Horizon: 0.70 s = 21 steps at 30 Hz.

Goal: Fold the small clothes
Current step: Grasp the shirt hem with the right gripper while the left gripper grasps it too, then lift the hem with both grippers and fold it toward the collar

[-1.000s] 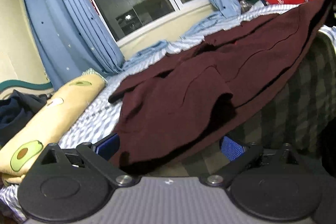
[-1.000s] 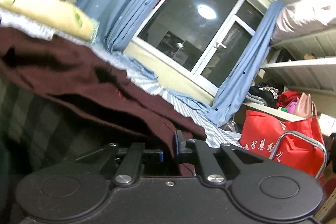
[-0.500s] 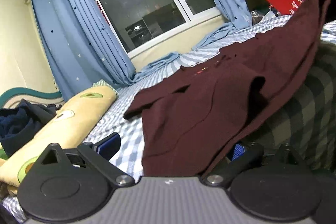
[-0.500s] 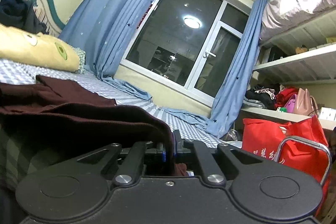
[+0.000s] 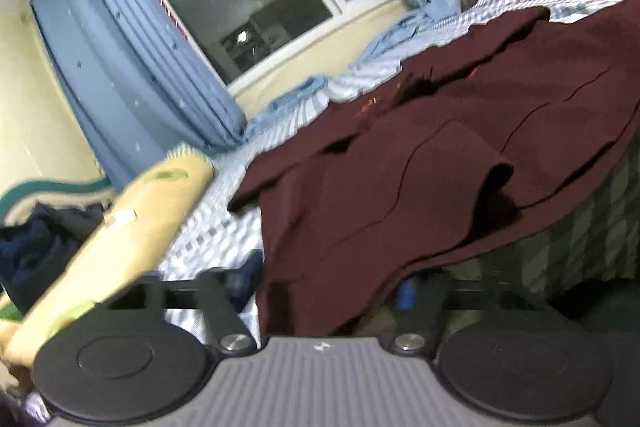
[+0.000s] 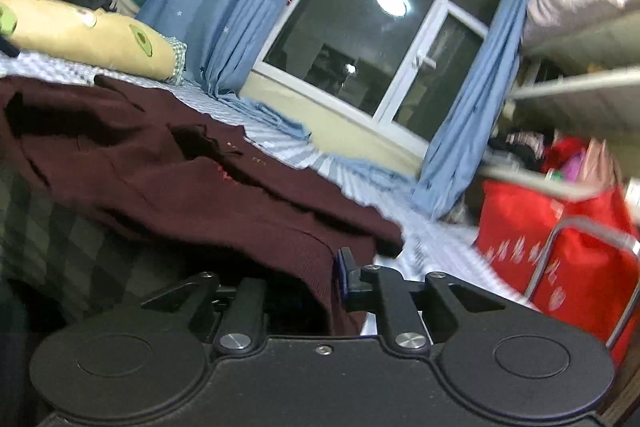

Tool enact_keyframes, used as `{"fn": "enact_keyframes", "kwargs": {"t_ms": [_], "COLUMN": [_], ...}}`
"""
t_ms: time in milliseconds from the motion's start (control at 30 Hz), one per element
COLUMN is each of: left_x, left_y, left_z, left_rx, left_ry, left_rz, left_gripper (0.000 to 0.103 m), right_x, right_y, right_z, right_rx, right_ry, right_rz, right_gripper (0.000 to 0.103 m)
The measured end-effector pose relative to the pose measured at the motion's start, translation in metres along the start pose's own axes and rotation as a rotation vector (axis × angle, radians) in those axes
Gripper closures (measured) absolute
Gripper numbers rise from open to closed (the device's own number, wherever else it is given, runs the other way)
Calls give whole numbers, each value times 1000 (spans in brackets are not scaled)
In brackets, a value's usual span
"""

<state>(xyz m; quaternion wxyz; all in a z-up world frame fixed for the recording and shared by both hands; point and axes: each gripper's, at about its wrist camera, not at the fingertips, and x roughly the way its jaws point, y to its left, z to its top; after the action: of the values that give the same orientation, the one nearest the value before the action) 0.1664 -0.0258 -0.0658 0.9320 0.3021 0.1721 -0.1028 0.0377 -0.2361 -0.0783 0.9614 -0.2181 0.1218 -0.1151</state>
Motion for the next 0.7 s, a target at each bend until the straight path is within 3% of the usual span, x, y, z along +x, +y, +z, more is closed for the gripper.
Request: {"fn": "enact_keyframes", "kwargs": {"t_ms": [67, 267, 467, 700], "left_x": [0, -11, -46, -117], "left_y": [4, 12, 27, 33], "left_z": [1, 2, 15, 17], "left_rx": [-66, -91, -176, -225], "left_ry": [-3, -74, -172, -260], "left_rz": [-27, 32, 51, 14], "left_gripper": [76, 98, 100, 100], "right_x": [-1, -8, -28, -85], "right_y": [3, -2, -8, -30], "right_z": [0, 1, 8, 11], "right_rx": [6, 43, 83, 89], "right_ry": [-4, -29, -90, -162], "right_rz": [-12, -33, -70, -129], "right_gripper": [91, 97, 100, 100]}}
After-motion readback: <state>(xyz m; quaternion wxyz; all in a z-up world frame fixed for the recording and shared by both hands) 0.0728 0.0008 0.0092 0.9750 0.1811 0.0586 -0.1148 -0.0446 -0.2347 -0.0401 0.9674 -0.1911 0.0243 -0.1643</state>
